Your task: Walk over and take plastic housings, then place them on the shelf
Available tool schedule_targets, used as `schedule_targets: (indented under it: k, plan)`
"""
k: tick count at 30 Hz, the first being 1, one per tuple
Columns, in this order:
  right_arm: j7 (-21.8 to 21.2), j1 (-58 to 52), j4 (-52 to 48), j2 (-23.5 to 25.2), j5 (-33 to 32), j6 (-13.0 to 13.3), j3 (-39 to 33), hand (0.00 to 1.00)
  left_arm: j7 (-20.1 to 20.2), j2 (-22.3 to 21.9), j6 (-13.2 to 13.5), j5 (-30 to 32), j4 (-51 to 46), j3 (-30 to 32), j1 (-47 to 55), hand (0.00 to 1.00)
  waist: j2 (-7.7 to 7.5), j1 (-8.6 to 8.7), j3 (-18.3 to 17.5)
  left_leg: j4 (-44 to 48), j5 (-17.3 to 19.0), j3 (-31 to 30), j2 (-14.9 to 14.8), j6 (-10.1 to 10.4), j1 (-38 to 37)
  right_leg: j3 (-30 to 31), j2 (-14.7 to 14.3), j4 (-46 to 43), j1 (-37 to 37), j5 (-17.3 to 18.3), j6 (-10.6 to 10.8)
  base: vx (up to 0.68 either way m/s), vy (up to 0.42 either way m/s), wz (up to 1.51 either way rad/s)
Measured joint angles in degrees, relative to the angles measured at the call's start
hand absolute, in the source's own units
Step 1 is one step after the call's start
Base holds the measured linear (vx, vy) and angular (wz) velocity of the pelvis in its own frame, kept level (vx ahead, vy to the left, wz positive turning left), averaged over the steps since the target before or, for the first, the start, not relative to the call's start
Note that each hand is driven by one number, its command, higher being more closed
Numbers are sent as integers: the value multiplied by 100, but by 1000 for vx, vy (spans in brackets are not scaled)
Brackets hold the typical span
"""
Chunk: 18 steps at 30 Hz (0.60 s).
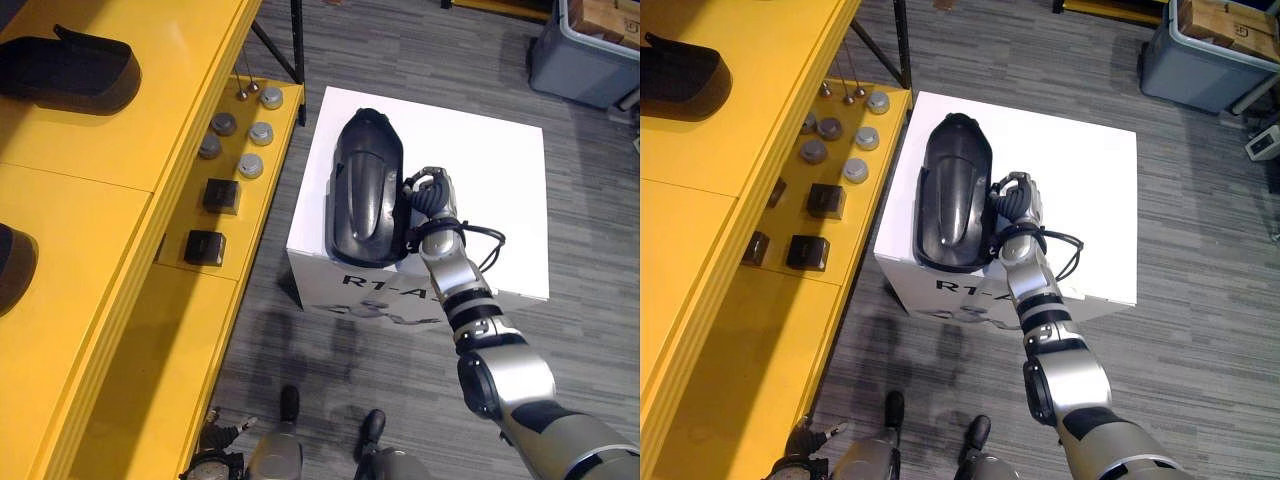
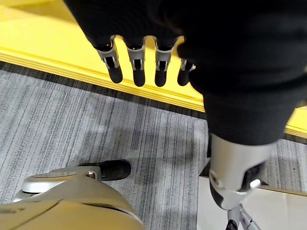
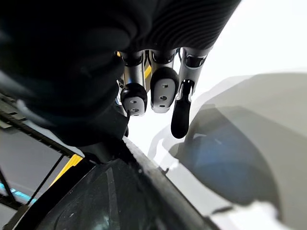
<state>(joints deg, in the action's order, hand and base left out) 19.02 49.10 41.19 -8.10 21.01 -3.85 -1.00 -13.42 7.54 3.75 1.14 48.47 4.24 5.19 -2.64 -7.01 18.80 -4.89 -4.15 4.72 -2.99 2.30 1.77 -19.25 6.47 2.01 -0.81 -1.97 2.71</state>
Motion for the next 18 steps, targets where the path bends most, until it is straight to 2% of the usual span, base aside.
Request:
schedule_targets:
  k: [8,18]
  plan:
    - [177,-966,-1396,255,7,11,0,100,18,-22,0,15,-8,118,31,0,-48,107,-53,16,0,-41,46,0,-89,-20,33,0,-108,-12,29,-10,8,1]
    - [571,-1863,-2479,450,34,65,-11,100,10,-24,2,27,-13,125,195,0,-65,172,-414,51,0,-147,56,0,-86,-69,30,-1,-154,1,55,-17,11,3]
